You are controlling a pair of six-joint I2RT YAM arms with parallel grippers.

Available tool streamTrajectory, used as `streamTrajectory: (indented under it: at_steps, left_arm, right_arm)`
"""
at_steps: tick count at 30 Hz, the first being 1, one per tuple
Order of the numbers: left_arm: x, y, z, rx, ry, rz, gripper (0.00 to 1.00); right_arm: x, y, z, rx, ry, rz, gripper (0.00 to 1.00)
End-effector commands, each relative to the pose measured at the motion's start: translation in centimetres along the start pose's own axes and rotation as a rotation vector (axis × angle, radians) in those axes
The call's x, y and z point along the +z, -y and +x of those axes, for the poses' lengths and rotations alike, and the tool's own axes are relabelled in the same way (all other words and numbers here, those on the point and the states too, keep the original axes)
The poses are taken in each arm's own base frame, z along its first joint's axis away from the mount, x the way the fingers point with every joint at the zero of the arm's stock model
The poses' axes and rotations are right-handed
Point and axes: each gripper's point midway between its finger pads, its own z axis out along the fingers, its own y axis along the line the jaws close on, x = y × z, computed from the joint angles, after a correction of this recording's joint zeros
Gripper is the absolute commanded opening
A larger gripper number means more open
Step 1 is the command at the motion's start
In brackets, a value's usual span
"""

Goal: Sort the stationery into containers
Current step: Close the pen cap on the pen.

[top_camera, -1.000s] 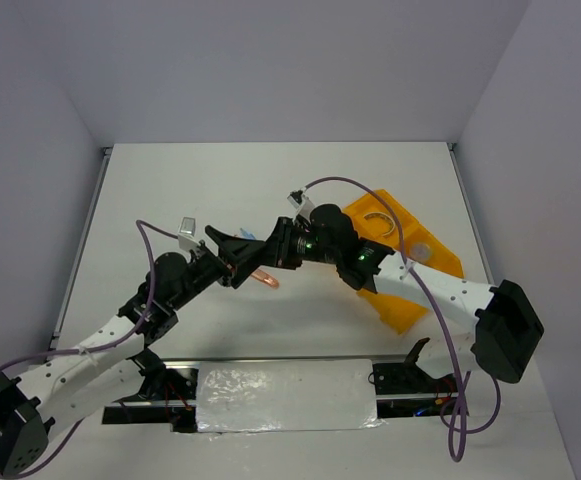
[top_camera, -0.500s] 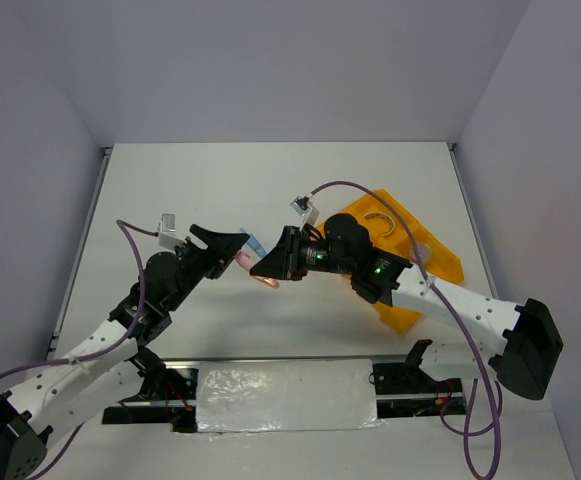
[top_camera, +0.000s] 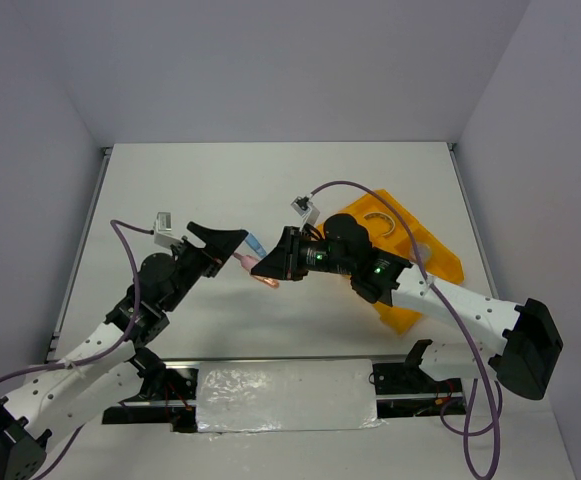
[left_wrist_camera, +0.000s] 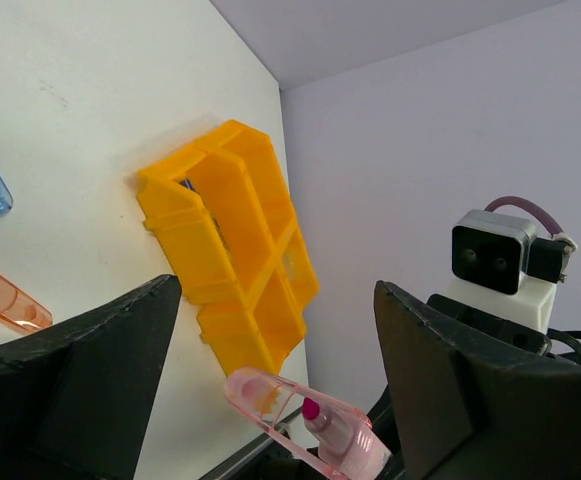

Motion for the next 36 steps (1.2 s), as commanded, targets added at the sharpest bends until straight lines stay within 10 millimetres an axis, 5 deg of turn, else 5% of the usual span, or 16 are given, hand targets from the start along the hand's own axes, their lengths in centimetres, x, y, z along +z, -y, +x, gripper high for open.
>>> streamTrajectory:
  at_steps: [1, 5, 7, 13, 18, 27, 36]
  left_arm:
    - [-0.3, 3.8, -1.4, 0.014, 0.033, 0.115, 0.89]
    - [-0.7, 4.5, -1.5, 0.02, 0.037, 0.146, 0.88]
    - [-0.5, 4.4, -1.1, 0.017, 0.014, 0.142, 0.97]
    - [-0.5, 2.3, 2.1, -0.156, -0.14, 0.058, 0.99]
    - [-0.7, 1.9, 3.7, -0.309, -0.197, 0.052, 0.99]
    - [-1.0, 1.9, 4.7, -0.387, -0.254, 0.035, 0.99]
    - [-1.0, 0.8, 3.6, -0.371, -0.174, 0.056, 0.89]
  right_arm:
    - [0.2, -0.6, -0.7, -0.04, 0.025, -0.009, 0.0]
    - [0.2, 0.2, -0.7, -0.044, 0.036, 0.023, 0.0]
    - [0.3, 0.5, -0.9, -0.043, 0.039, 0.041, 0.0]
    - [0.6, 2.7, -2.4, -0.043, 0.094, 0.188, 0.0]
    - [1.8, 2.8, -2.9, -0.037, 0.105, 0.178, 0.0]
    - [3.2, 0.2, -5.0, -0.104, 0.166, 0.062, 0.0]
    - [2.6, -2.8, -3.9, -0.119, 0.136, -0.119, 0.0]
